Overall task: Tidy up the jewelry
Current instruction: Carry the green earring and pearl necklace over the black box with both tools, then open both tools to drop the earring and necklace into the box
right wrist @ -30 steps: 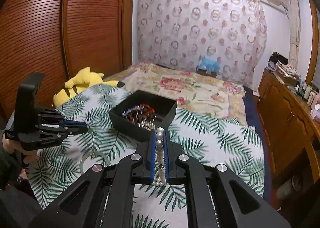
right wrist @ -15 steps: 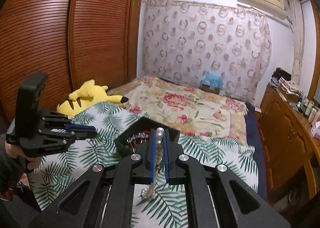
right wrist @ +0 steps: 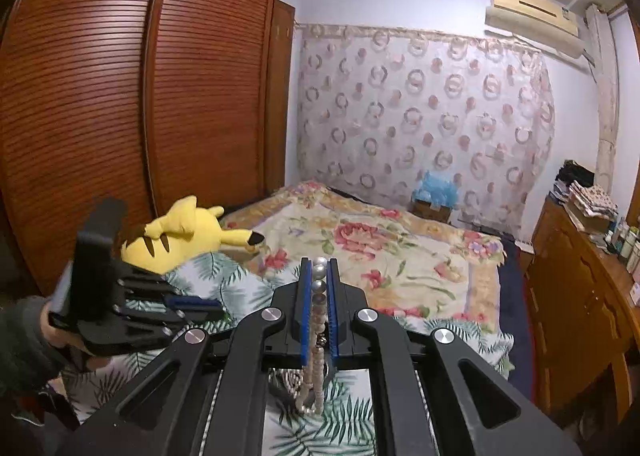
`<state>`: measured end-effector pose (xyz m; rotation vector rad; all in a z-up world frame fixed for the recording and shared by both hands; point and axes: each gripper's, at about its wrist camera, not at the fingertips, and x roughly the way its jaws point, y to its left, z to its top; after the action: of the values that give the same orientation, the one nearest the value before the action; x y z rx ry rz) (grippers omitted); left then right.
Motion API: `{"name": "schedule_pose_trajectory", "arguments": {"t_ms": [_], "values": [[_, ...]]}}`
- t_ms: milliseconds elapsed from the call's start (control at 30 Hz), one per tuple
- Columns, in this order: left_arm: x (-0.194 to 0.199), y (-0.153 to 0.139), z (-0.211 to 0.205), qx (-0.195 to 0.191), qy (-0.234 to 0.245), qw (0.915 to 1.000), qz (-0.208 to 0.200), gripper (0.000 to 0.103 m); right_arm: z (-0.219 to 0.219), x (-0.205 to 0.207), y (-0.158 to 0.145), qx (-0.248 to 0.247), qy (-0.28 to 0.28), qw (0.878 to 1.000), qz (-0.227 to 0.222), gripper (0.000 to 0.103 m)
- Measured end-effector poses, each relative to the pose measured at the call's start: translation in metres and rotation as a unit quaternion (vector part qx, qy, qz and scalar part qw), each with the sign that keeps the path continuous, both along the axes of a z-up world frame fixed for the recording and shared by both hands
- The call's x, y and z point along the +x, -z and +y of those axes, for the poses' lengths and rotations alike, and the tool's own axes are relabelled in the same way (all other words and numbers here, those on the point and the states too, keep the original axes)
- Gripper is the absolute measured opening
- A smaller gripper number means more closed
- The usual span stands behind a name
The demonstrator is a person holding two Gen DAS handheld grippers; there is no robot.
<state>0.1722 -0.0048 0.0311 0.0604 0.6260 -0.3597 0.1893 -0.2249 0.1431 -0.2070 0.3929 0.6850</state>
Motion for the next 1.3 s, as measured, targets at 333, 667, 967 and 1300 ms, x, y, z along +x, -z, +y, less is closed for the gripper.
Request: {"name": "schedule_pose_trajectory", "arguments": {"t_ms": [333,667,967,1300], "values": [[0.036,-0.002,0.002,-0.009,0.006,0.9999,0.010,0.006,0.019,0.045,-0.001,-0.004,-0.023,1.000,0.010,0.008],[0.061,0.007,0.004,-0.007,0.004,0.9996,0.027,0.006,0.038,0.082,0.061,-0.020,-0.028,0.996,0.077,0.008],[0.072,0.017,-0.002,-0.005,0.013,0.9991,0.041,0.006,0.039,0.088,0.094,-0.023,-0.025,0.993,0.109,0.009],[0.062,0.026,-0.008,0.004,0.021,0.9985,0.049,0.030,0.028,0.074,0.113,-0.021,-0.013,0.991,0.131,0.009]]}}
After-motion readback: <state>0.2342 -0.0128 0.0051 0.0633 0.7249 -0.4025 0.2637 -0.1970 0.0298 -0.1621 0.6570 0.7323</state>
